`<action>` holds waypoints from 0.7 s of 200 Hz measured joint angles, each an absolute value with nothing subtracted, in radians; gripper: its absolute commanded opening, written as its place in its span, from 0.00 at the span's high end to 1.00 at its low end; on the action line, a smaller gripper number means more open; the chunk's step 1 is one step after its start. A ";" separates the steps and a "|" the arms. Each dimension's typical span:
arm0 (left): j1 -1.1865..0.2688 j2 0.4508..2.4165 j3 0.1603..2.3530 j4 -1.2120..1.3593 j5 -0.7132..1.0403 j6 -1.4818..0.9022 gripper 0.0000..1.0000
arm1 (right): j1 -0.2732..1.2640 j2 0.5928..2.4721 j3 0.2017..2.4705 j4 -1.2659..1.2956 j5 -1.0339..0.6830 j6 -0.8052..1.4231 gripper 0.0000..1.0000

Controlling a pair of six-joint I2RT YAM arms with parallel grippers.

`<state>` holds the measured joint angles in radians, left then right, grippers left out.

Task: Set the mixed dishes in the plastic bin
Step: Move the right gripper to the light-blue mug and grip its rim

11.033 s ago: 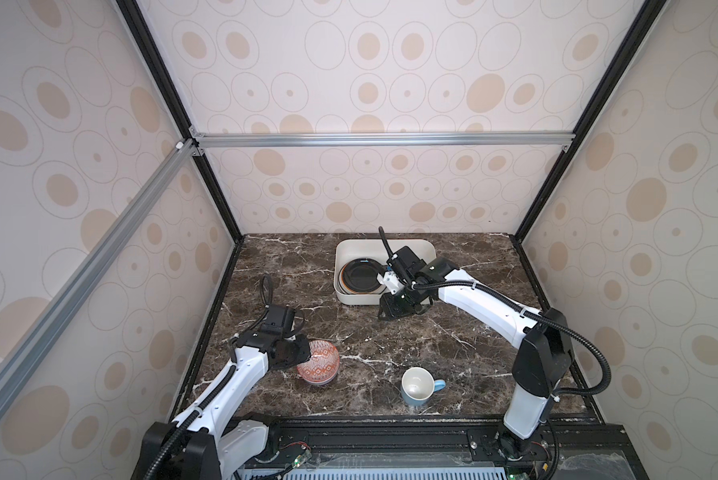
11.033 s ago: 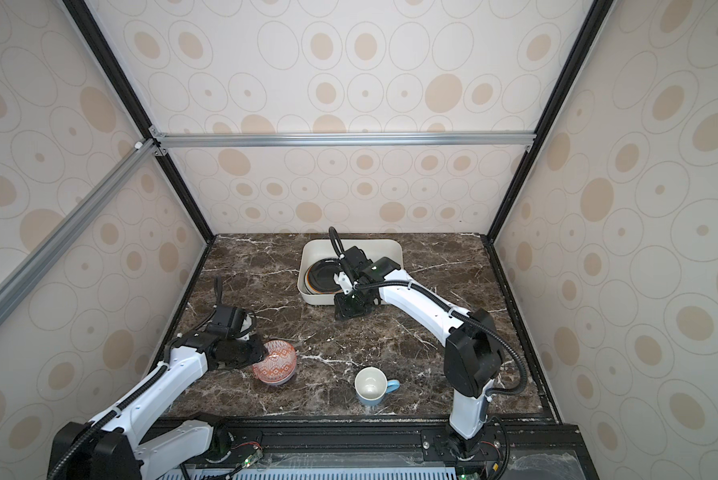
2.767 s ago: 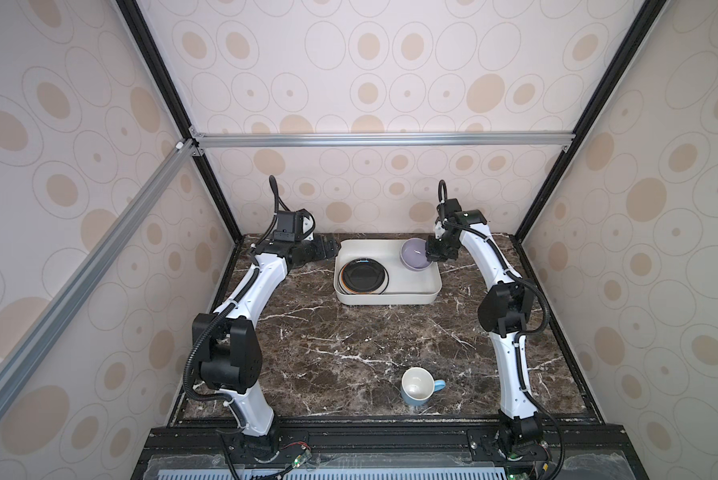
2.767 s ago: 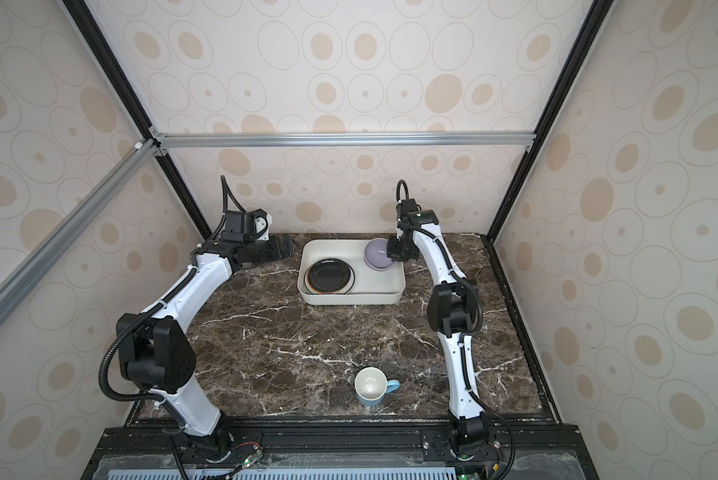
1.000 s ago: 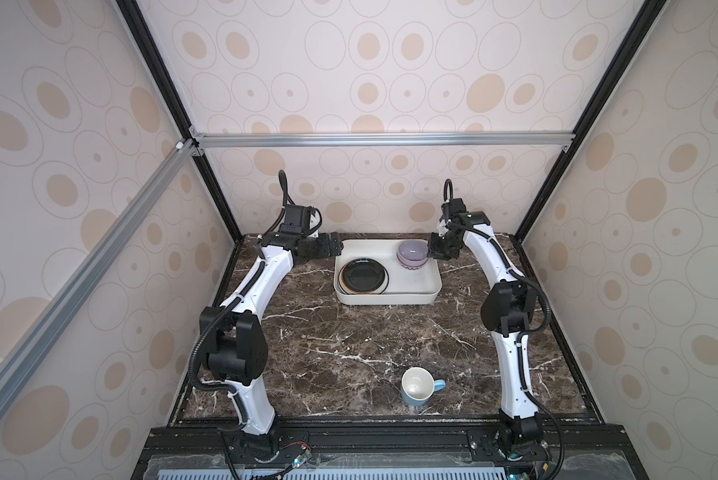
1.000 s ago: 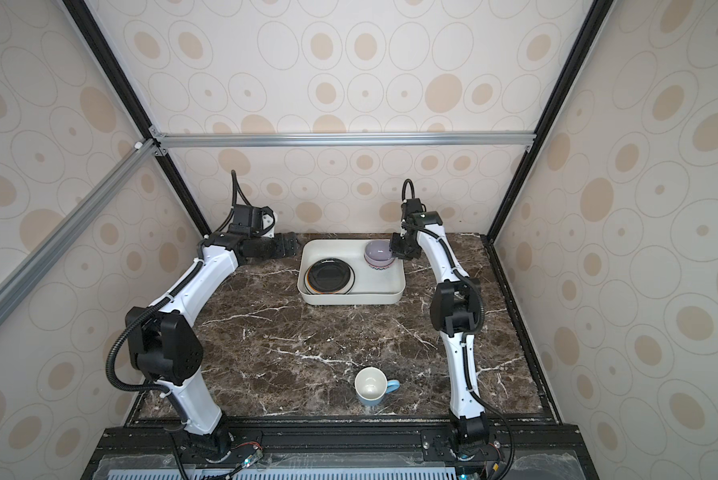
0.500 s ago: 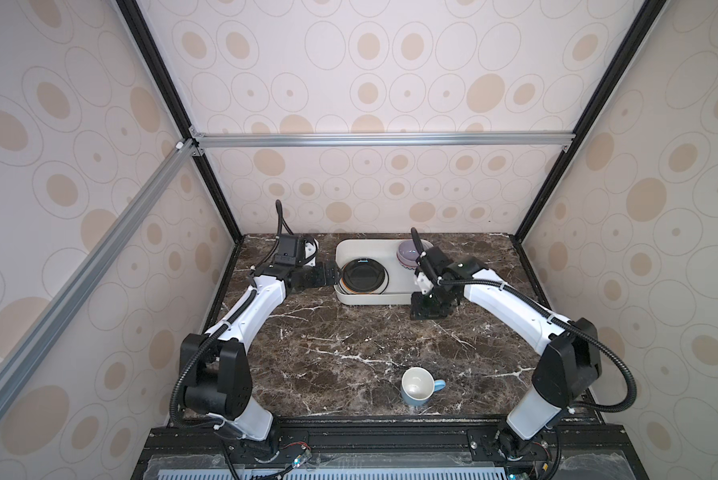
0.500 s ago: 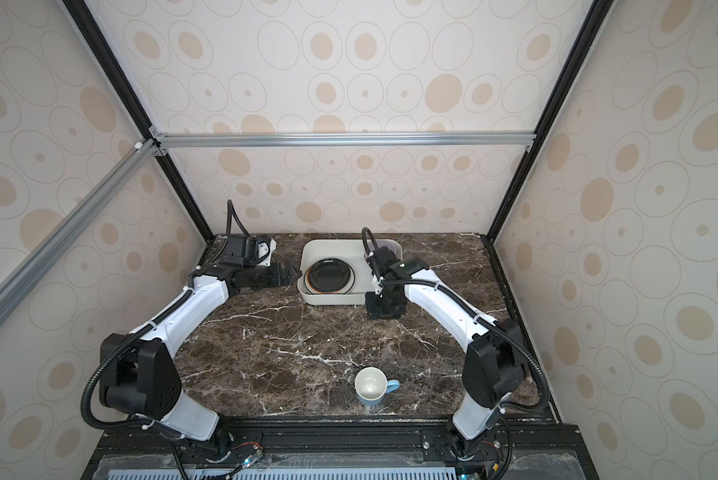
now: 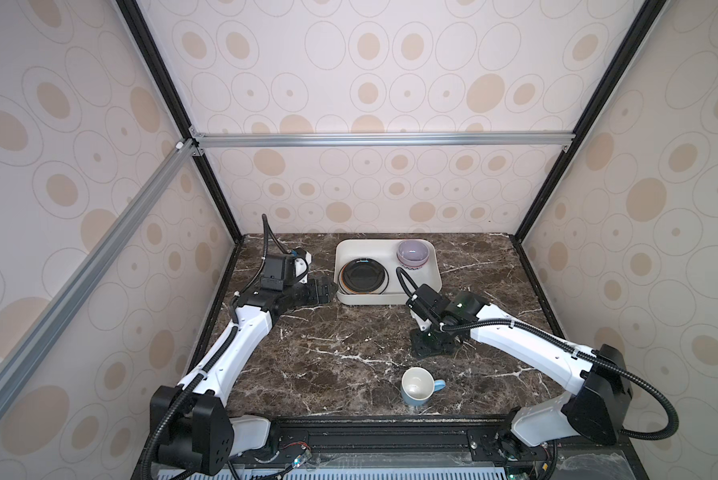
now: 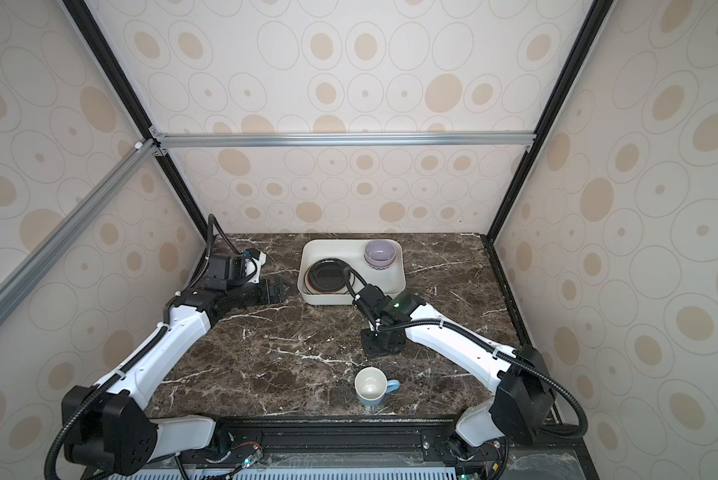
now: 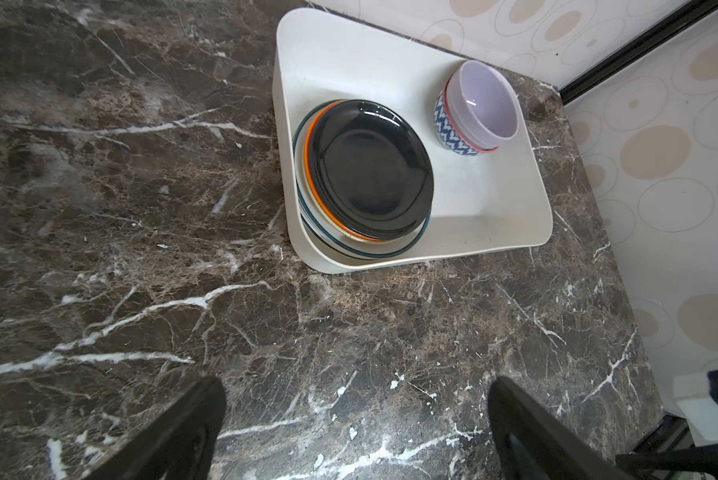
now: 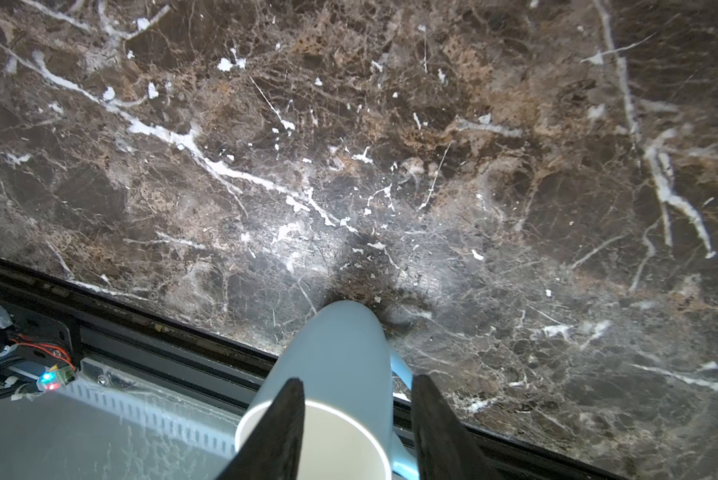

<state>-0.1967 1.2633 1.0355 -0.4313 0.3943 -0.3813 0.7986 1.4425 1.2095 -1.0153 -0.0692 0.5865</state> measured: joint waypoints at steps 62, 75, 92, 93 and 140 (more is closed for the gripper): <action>-0.197 1.206 1.003 -0.432 0.378 -0.402 0.01 | 0.858 1.428 1.144 -1.030 -0.063 0.588 0.56; -0.197 1.199 0.999 -0.434 0.374 -0.406 0.01 | 0.868 1.428 1.129 -1.028 -0.068 0.590 0.56; -0.197 1.190 0.997 -0.436 0.370 -0.410 0.01 | 0.870 1.428 1.112 -1.024 -0.072 0.590 0.56; -0.197 1.189 0.997 -0.436 0.369 -0.410 0.01 | 0.870 1.428 1.111 -1.024 -0.072 0.590 0.56; -0.197 1.177 0.995 -0.443 0.350 -0.418 0.01 | 0.870 1.429 1.045 -0.990 -0.098 0.591 0.62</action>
